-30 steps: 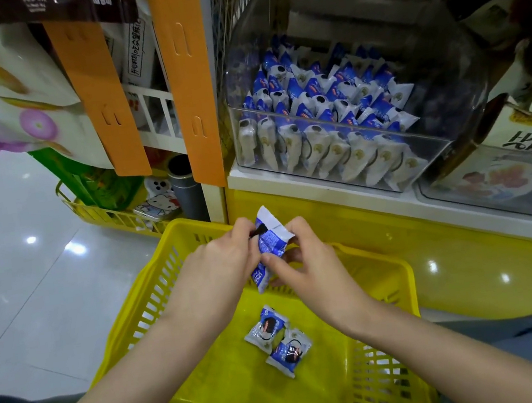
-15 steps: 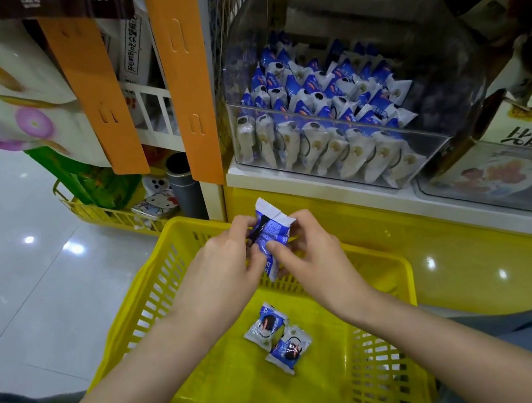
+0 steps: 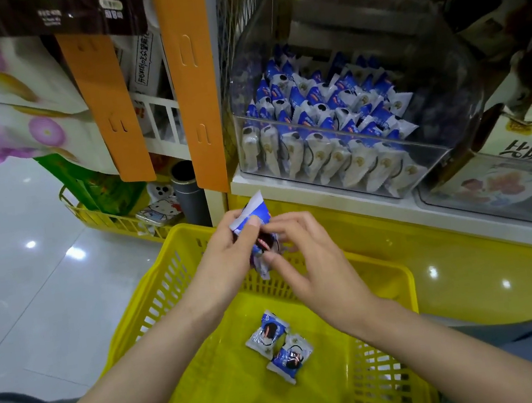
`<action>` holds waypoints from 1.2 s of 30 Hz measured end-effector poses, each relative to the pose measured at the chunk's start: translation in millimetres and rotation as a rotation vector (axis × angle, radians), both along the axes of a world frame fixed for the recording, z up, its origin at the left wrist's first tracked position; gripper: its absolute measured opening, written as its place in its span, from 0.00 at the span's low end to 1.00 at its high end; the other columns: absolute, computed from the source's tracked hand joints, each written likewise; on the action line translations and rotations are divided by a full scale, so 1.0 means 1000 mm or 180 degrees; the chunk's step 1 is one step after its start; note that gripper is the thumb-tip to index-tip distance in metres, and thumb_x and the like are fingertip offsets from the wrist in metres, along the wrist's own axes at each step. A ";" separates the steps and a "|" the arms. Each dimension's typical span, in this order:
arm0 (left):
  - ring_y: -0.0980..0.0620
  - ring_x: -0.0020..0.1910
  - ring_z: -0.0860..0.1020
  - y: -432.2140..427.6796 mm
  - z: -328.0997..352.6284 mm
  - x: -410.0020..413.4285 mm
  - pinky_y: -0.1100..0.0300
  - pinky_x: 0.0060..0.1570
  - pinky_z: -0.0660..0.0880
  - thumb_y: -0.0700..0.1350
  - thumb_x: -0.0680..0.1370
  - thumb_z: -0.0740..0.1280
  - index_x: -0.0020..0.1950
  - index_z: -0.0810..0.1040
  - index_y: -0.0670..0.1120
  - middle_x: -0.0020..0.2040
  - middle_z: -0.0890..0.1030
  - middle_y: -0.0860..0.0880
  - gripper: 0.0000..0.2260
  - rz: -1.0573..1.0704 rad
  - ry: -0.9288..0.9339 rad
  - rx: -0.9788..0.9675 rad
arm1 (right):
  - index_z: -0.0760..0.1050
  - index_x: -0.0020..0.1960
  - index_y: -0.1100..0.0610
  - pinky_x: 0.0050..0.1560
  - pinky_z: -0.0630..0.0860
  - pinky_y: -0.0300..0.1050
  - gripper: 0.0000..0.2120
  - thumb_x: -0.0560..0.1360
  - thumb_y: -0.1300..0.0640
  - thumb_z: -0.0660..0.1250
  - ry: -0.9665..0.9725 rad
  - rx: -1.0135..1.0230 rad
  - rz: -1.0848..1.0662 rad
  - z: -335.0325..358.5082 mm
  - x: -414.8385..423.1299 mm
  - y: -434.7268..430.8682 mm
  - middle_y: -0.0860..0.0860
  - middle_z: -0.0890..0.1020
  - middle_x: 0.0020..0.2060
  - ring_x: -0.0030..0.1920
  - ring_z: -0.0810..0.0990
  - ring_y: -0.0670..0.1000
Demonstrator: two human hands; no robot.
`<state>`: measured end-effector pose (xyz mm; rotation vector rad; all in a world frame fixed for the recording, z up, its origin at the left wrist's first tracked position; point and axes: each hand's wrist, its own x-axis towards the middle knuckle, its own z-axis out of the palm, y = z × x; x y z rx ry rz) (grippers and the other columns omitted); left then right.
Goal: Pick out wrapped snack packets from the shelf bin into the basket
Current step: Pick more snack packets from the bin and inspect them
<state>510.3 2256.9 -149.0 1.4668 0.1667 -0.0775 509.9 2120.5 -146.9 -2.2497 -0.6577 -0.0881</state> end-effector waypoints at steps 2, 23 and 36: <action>0.55 0.43 0.81 -0.002 0.002 0.003 0.59 0.43 0.78 0.50 0.81 0.54 0.50 0.74 0.53 0.45 0.82 0.48 0.09 0.0131 0.0081 -0.0203 | 0.72 0.57 0.54 0.57 0.70 0.37 0.13 0.74 0.53 0.67 0.0042 0.0241 -0.0248 0.003 0.002 -0.001 0.47 0.72 0.54 0.58 0.71 0.43; 0.54 0.54 0.74 -0.018 0.076 0.067 0.62 0.53 0.69 0.47 0.81 0.52 0.60 0.73 0.46 0.54 0.78 0.50 0.14 0.0517 -0.2140 0.1920 | 0.76 0.53 0.56 0.34 0.75 0.34 0.09 0.73 0.57 0.68 0.0419 0.1748 -0.1190 0.099 0.066 -0.035 0.53 0.82 0.43 0.37 0.80 0.43; 0.46 0.42 0.78 0.003 0.069 0.091 0.58 0.48 0.62 0.48 0.78 0.51 0.44 0.79 0.44 0.39 0.81 0.48 0.18 -0.0152 -0.2507 0.4144 | 0.72 0.60 0.62 0.50 0.71 0.45 0.15 0.78 0.55 0.62 -0.0146 -0.0447 -0.1979 0.103 0.265 -0.040 0.60 0.78 0.55 0.53 0.77 0.58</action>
